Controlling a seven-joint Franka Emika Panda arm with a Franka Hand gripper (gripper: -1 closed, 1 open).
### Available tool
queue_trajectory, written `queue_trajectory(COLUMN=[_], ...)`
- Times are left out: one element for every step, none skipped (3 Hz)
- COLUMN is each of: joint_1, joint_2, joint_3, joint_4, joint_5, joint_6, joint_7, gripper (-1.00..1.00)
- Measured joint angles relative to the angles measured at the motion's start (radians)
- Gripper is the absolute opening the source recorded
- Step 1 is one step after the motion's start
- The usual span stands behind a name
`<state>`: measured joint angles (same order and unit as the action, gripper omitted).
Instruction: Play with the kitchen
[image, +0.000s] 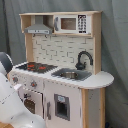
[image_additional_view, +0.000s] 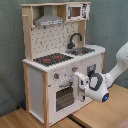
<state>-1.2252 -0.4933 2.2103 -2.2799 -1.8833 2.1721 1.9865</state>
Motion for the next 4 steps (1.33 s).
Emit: queue_trajectory(joint_1=[0.018, 0.034, 0.037, 0.038], joint_2=[0.001, 0.002, 0.002, 0.001], joint_3=[0.025, 0.051, 0.076, 0.1], joint_4=[0.001, 0.009, 0.026, 0.049], joint_5=[0.082, 0.164, 0.248, 0.333], joint_6=[-0.051, -0.097, -0.126, -0.155], joint_7=[-0.029, -0.065, -0.116, -0.166], gripper=[-1.0, -1.0, -1.0, -1.0])
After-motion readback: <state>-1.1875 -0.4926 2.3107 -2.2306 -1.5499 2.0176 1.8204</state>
